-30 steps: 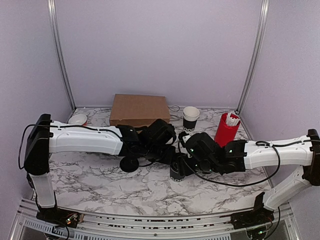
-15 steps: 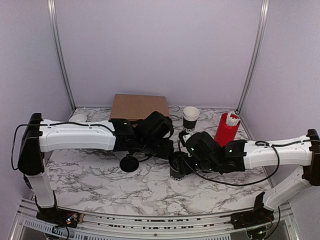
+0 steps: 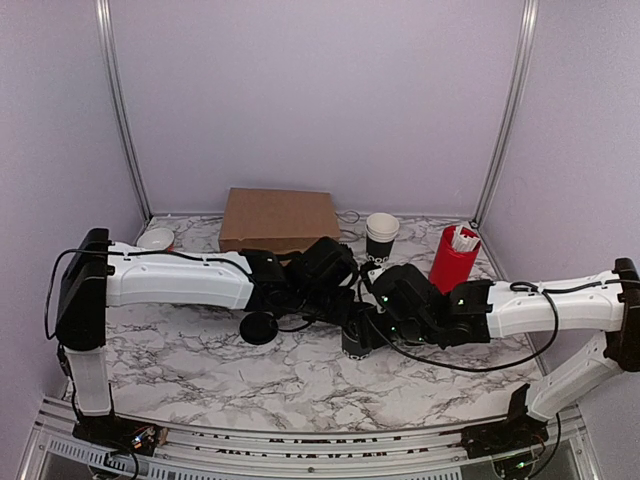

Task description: Pack the takeout coffee

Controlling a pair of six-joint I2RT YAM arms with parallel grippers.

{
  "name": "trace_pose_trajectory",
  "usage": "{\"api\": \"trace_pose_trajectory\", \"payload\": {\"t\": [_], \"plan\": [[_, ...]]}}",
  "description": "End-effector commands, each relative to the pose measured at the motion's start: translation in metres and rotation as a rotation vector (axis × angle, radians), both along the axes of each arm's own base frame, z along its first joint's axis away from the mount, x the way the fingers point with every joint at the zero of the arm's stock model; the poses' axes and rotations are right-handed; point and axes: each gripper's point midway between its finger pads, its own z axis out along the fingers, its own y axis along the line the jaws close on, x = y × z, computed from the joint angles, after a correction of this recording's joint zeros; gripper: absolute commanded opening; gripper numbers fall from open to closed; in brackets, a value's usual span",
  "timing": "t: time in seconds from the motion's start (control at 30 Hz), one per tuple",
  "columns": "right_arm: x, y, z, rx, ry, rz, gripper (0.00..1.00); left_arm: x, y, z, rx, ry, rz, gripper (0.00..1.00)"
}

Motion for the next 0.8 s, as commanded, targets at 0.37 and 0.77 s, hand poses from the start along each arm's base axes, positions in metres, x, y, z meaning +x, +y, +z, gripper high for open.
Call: {"api": "trace_pose_trajectory", "payload": {"t": [0.37,0.77], "plan": [[-0.018,-0.012,-0.038,-0.108,0.107,0.037,0.65,-0.007,0.014,0.045,-0.031,-0.058,0.002,0.36],[-0.017,-0.009,-0.037,-0.104,0.103,0.044,0.65,-0.001,0.013,0.034,0.001,-0.055,0.028,0.34]]}}
